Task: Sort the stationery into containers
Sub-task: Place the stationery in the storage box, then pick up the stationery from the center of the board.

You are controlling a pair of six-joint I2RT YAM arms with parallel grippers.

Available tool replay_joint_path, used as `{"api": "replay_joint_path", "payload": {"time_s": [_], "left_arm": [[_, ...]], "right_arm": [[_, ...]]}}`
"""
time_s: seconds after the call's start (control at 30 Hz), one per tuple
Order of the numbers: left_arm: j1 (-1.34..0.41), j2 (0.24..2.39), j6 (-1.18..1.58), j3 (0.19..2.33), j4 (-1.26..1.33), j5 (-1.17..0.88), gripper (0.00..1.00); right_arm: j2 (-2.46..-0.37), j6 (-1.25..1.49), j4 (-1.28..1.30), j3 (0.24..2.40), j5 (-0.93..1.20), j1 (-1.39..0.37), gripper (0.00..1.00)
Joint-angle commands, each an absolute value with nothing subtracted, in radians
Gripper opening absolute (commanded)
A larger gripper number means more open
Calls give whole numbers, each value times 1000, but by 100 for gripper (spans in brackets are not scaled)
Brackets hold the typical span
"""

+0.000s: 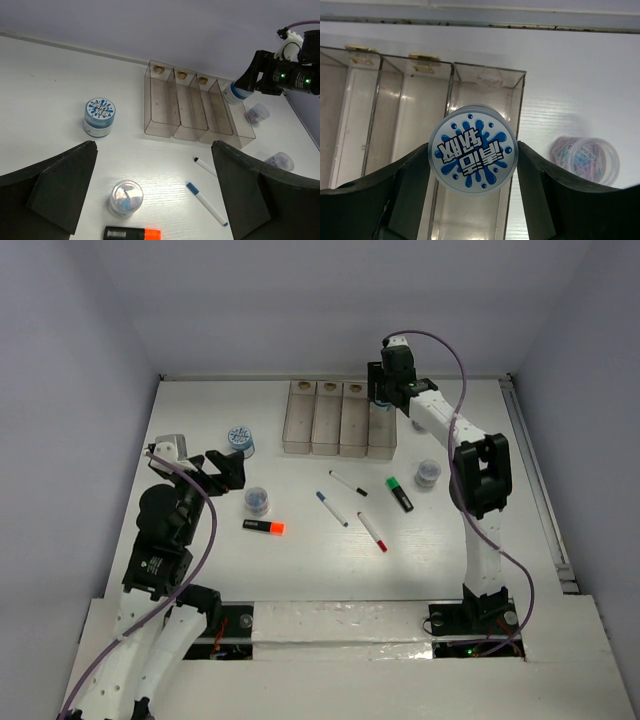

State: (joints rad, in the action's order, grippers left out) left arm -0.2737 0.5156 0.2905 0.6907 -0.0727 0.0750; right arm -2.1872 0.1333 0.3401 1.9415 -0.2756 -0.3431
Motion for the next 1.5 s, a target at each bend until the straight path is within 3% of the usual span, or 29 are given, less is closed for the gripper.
{"api": "replay_joint_path", "payload": {"time_s": [0.0,0.3,0.4,0.43,0.5,0.63,0.8,1.2,1.47], "left_arm": [[-259,535,290,732,-21,69,99],[-241,560,295,735,-25,67,99],[-241,564,293,735,-25,71,99],[-241,571,296,736,-26,77,99],[-241,577,295,735,-31,97,99],[-232,635,307,745,-48,112,99],[-186,719,339,762,-46,58,99],[-176,989,413,819,-11,43,99],[-167,1389,384,1040,-57,150,98]], "right_arm": [[-2180,124,285,2031,-281,-313,47],[-2256,140,310,2103,-241,-313,51],[-2269,144,316,2118,-236,-313,66],[-2273,144,321,2125,-236,-313,78],[-2270,147,315,2126,-232,-313,88],[-2247,153,311,2126,-193,-313,96],[-2121,167,282,2041,-129,-313,99],[-1517,406,-43,1324,143,-341,100],[-1286,417,-40,1157,163,-371,100]]}}
